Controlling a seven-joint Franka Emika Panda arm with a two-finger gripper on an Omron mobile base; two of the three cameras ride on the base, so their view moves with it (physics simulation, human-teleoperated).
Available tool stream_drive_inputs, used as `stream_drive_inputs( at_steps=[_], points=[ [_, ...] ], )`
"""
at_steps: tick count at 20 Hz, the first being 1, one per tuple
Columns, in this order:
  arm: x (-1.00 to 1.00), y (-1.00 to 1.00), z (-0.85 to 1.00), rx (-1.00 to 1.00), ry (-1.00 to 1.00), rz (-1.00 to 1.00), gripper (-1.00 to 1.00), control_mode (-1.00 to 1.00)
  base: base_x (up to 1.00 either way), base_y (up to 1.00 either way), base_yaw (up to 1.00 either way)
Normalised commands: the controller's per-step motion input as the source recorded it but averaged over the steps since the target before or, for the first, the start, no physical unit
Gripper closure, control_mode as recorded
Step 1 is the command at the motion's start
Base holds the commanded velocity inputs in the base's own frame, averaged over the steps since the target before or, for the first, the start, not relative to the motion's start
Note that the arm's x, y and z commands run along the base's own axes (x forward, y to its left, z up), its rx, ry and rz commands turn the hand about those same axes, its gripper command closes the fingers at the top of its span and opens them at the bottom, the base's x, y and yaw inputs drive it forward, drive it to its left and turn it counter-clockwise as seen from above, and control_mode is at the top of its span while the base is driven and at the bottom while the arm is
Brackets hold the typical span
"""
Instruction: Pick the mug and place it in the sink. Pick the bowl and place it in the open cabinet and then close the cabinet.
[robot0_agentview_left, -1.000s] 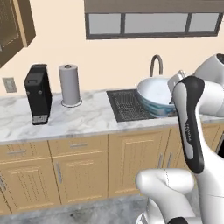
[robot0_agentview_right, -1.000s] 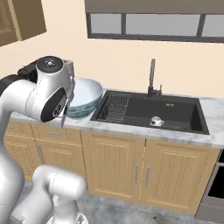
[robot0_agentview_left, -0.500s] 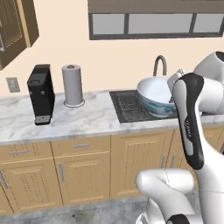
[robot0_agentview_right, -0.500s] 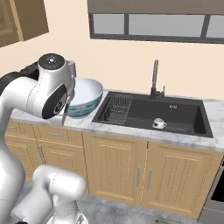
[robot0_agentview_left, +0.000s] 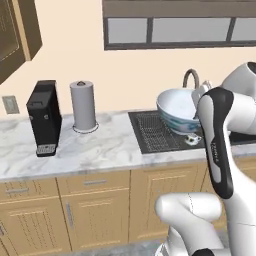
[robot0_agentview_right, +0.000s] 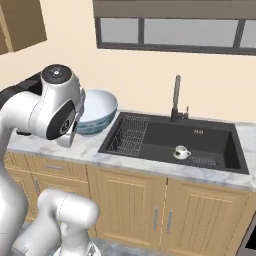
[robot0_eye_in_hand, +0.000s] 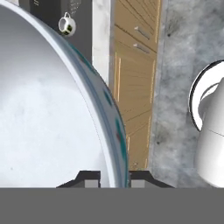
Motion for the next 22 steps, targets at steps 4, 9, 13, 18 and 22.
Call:
stream_drive_inputs(
  at_steps=[4, 9, 13, 18, 22],
  points=[
    [0.00, 0.00, 0.00, 0.00, 0.00, 0.00, 1.00, 1.00, 0.69, 0.98, -0.07],
    [0.00, 0.00, 0.00, 0.00, 0.00, 0.00, 1.00, 1.00, -0.13, 1.00, -0.02],
    [0.00, 0.00, 0.00, 0.00, 0.00, 0.00, 1.00, 1.00, -0.89, 1.00, -0.02],
    [0.00, 0.00, 0.00, 0.00, 0.00, 0.00, 1.00, 1.00, -0.86, 1.00, 0.04],
    [0.00, 0.00, 0.00, 0.00, 0.00, 0.00, 1.00, 1.00, -0.17, 1.00, 0.08]
  ],
)
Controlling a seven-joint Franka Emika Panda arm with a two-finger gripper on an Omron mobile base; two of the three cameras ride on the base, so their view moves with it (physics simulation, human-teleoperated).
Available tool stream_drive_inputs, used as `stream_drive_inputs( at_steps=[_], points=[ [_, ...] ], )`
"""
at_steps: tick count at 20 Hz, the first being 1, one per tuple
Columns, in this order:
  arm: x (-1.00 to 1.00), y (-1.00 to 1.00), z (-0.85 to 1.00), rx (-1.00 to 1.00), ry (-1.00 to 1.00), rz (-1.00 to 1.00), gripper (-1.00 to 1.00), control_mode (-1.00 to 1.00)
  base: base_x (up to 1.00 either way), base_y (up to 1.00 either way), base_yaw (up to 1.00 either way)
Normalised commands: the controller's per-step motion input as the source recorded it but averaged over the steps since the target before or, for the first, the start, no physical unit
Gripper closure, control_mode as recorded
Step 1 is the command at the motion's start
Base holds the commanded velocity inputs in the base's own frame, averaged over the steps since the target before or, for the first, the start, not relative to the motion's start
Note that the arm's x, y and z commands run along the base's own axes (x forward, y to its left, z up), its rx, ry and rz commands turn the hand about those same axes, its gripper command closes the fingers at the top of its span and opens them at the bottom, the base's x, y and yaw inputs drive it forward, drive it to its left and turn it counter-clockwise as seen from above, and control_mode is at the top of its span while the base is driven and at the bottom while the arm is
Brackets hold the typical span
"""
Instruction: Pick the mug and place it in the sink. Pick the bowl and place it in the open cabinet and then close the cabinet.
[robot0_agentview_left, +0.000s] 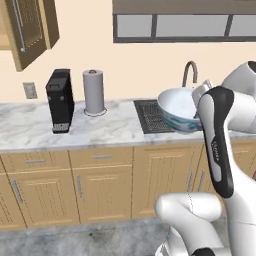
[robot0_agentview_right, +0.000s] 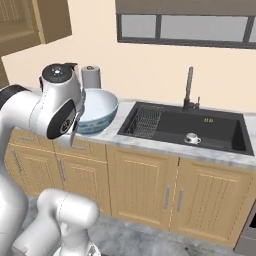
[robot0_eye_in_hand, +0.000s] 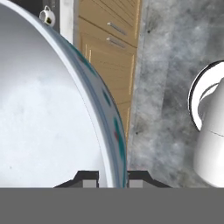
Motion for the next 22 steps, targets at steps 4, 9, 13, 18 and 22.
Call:
stream_drive_inputs(
  at_steps=[4, 9, 13, 18, 22],
  points=[
    [0.00, 0.00, 0.00, 0.00, 0.00, 0.00, 1.00, 1.00, -0.04, 1.00, 0.02],
    [0.00, 0.00, 0.00, 0.00, 0.00, 0.00, 1.00, 1.00, 0.07, 1.00, 0.00],
    [0.00, 0.00, 0.00, 0.00, 0.00, 0.00, 1.00, 1.00, 0.59, 1.00, -0.04],
    [0.00, 0.00, 0.00, 0.00, 0.00, 0.00, 1.00, 1.00, 1.00, 1.00, -0.10],
    [0.00, 0.00, 0.00, 0.00, 0.00, 0.00, 1.00, 1.00, 0.67, 1.00, -0.02]
  ],
)
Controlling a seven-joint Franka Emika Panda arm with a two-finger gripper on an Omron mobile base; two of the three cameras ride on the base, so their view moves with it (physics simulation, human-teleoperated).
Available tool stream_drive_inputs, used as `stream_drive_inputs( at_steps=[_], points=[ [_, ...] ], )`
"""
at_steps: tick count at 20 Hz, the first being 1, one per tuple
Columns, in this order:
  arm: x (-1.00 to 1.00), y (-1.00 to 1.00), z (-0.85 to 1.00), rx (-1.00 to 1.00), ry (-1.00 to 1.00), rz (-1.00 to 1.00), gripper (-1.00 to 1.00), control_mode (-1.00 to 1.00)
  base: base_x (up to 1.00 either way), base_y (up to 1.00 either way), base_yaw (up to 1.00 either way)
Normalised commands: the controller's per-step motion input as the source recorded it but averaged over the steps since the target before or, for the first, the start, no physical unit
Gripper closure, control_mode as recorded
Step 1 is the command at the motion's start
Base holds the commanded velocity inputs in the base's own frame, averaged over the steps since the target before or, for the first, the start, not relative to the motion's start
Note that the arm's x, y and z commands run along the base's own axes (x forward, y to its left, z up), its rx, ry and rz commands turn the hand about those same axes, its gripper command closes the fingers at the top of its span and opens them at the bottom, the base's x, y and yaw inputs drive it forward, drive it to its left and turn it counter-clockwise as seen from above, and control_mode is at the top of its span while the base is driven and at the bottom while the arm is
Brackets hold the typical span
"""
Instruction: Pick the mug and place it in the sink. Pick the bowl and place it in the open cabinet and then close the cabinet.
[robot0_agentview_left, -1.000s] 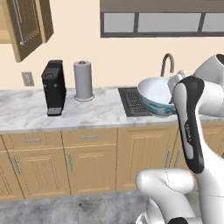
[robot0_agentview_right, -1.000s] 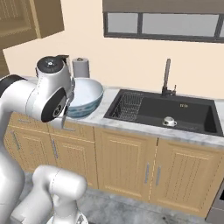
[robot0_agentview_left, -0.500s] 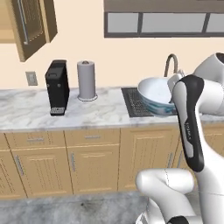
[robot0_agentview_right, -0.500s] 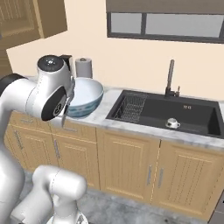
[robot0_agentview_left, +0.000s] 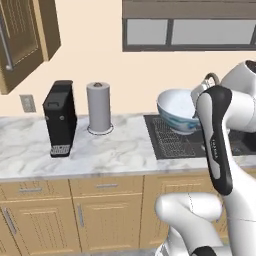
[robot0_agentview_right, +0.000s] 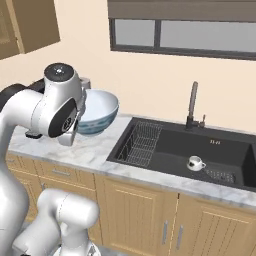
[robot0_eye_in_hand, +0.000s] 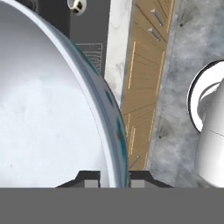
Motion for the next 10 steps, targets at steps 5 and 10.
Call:
stream_drive_inputs(
  at_steps=[5, 10],
  points=[
    [0.00, 0.00, 0.00, 0.00, 0.00, 0.00, 1.00, 1.00, 0.01, 1.00, 0.00],
    [0.00, 0.00, 0.00, 0.00, 0.00, 0.00, 1.00, 1.00, -0.42, 0.83, 0.25]
  ],
)
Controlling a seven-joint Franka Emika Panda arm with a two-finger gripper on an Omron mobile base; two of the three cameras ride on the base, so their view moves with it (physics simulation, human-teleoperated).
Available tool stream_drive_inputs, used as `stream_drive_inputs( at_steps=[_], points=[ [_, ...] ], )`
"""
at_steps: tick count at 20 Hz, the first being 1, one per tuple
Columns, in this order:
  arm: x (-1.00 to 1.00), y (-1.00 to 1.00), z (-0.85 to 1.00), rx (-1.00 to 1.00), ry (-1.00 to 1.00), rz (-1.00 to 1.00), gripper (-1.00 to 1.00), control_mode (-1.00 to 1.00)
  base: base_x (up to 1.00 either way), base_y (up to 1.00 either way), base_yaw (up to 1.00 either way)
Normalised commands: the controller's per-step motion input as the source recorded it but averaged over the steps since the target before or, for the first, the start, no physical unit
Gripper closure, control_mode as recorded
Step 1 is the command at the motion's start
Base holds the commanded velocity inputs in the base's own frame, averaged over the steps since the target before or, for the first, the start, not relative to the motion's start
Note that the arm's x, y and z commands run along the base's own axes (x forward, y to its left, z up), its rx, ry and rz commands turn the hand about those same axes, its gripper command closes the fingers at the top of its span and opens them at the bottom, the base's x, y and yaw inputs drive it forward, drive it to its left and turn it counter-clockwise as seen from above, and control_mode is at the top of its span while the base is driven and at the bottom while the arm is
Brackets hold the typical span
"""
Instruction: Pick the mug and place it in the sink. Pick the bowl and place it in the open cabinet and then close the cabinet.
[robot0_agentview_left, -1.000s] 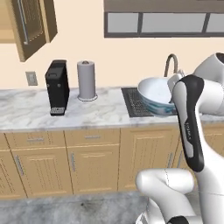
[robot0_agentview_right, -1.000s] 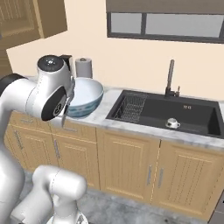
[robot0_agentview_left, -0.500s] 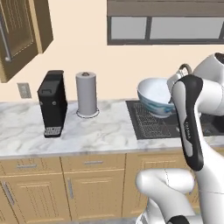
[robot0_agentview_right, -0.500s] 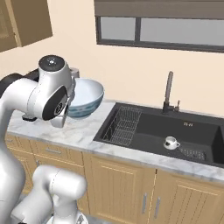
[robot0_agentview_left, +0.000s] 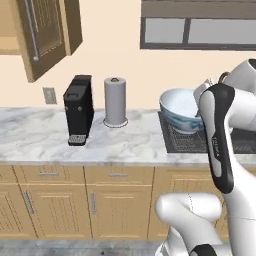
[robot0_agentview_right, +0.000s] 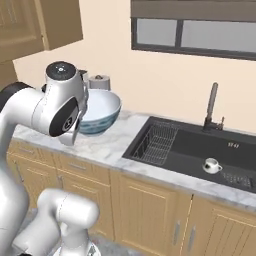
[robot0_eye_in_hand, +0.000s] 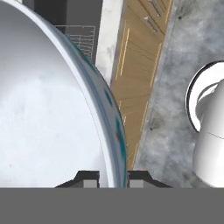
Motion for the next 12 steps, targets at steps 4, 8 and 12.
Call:
stream_drive_inputs(
  at_steps=[4, 8, 12],
  points=[
    [0.00, 0.00, 0.00, 0.00, 0.00, 0.00, 1.00, 1.00, -0.76, -0.49, 0.79],
    [0.00, 0.00, 0.00, 0.00, 0.00, 0.00, 1.00, 1.00, -0.49, -0.69, 0.86],
    [0.00, 0.00, 0.00, 0.00, 0.00, 0.00, 1.00, 1.00, -0.02, -0.20, 0.70]
  ],
)
